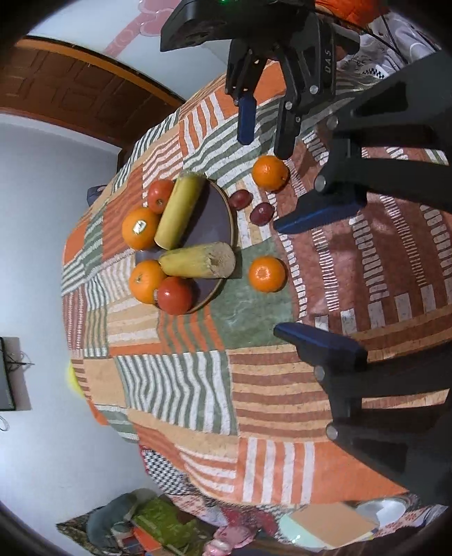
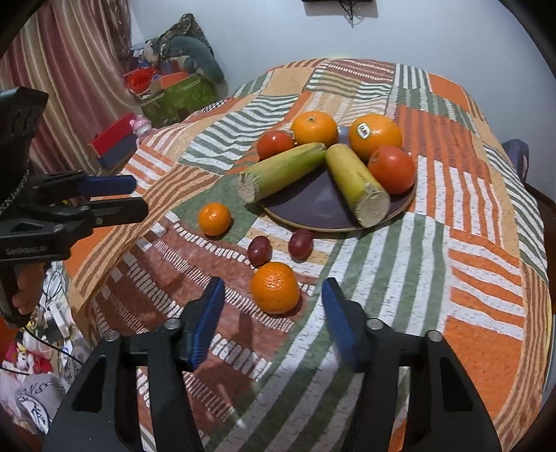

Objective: Organize fruits
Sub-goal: 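Grasp a small mandarin with the right tool while the left tool grasps another mandarin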

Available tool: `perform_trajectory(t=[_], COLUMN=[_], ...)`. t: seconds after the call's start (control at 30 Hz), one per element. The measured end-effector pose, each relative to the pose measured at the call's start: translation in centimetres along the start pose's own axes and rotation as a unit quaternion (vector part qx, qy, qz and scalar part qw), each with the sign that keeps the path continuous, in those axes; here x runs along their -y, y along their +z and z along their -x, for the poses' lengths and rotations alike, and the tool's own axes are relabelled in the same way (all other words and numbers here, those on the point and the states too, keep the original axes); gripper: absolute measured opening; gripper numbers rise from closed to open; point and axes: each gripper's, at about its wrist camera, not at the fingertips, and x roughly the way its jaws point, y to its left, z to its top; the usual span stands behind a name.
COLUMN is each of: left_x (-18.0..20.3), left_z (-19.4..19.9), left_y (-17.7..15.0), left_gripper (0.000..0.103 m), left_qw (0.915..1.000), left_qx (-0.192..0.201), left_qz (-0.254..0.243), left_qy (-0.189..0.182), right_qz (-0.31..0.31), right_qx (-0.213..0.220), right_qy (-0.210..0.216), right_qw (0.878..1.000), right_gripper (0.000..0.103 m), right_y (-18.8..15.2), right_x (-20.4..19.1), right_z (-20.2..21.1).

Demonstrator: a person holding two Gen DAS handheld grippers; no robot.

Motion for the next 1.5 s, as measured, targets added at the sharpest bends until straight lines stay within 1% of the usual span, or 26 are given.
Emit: perform_trajectory(t=[0.1,0.23,0.27,0.4,0.43,0.57,0.63,0.8,0.93,1.0,1.03,1.07,1.13,1.17,1.2,1.33,1.5], left_x=[-0.6,-1.1,-1.1,-1.0,-0.9,-0.9,-0.8,-0.4,-0.3,-0.2,-0.2,-0.1,0.0,0.0,0.1,0.5,0.6], left_z=[-0.9,-2.3,-2.7,-3.9,-4.3,-5.6,-6.2,-7.9,-9.3,-9.7,-9.8,-9.9,-10.1,-10.2,-10.2,-10.1,-9.2], left_y=[-0.1,-0.3,-0.3,-0.3,-0.3,0.0,0.3,1.0,1.4,1.6,1.7,1.8,2.0,2.1,2.1,2.0,1.7], left_gripper=[0.052,0.052,0.052,0.052,0.052,0.052,0.052,0.052,0.052,0.052,0.052,0.051,0.044,0.037,0.035,0.035,0.035], left_qw=[0.9999,0.9995,0.9994,0.9991,0.9989,0.9984,0.9984,0.9982,0.9978,0.9979,0.9981,0.9982,0.9979,0.9978,0.9978,0.9983,0.9987], left_qx=[-0.008,-0.021,-0.025,-0.038,-0.042,-0.049,-0.049,-0.057,-0.065,-0.063,-0.060,-0.058,-0.060,-0.061,-0.060,-0.055,-0.049], left_qz=[0.012,0.025,0.025,0.018,0.017,0.021,0.018,0.012,0.009,0.010,0.010,0.011,0.016,0.016,0.014,0.004,0.003], left_qy=[-0.001,-0.003,-0.003,-0.009,-0.010,-0.021,-0.019,-0.014,-0.008,-0.009,-0.010,-0.011,-0.018,-0.023,-0.024,-0.016,-0.012], right_qz=[-0.002,-0.006,-0.006,-0.009,-0.008,-0.007,-0.002,0.000,0.001,0.000,-0.002,-0.002,-0.002,-0.002,-0.002,0.007,0.009], right_qx=[-0.005,-0.018,-0.020,-0.026,-0.027,-0.019,-0.014,-0.004,-0.010,-0.011,-0.012,-0.014,-0.018,-0.024,-0.027,-0.033,-0.031], right_qy=[0.000,0.004,0.005,0.008,0.008,0.006,0.003,0.011,0.014,0.016,0.018,0.019,0.018,0.022,0.024,0.014,0.007], right_qw=[1.000,1.000,1.000,1.000,1.000,1.000,1.000,1.000,1.000,1.000,1.000,1.000,1.000,0.999,0.999,0.999,0.999], right_gripper=[0.051,0.042,0.040,0.038,0.036,0.035,0.034,0.033,0.033,0.034,0.036,0.036,0.036,0.036,0.036,0.036,0.036], right_y=[0.0,-0.1,-0.1,-0.4,-0.4,-0.4,-0.3,0.1,0.1,0.1,0.2,0.2,0.3,0.3,0.4,0.3,0.5], right_x=[0.0,0.0,0.1,0.3,0.3,0.3,0.3,0.4,0.5,0.6,0.7,0.7,0.7,0.8,0.8,0.4,0.3], right_z=[-0.8,-1.9,-2.1,-2.9,-3.1,-3.0,-2.8,-2.3,-2.5,-2.6,-2.6,-2.7,-3.0,-3.2,-3.4,-4.2,-4.7])
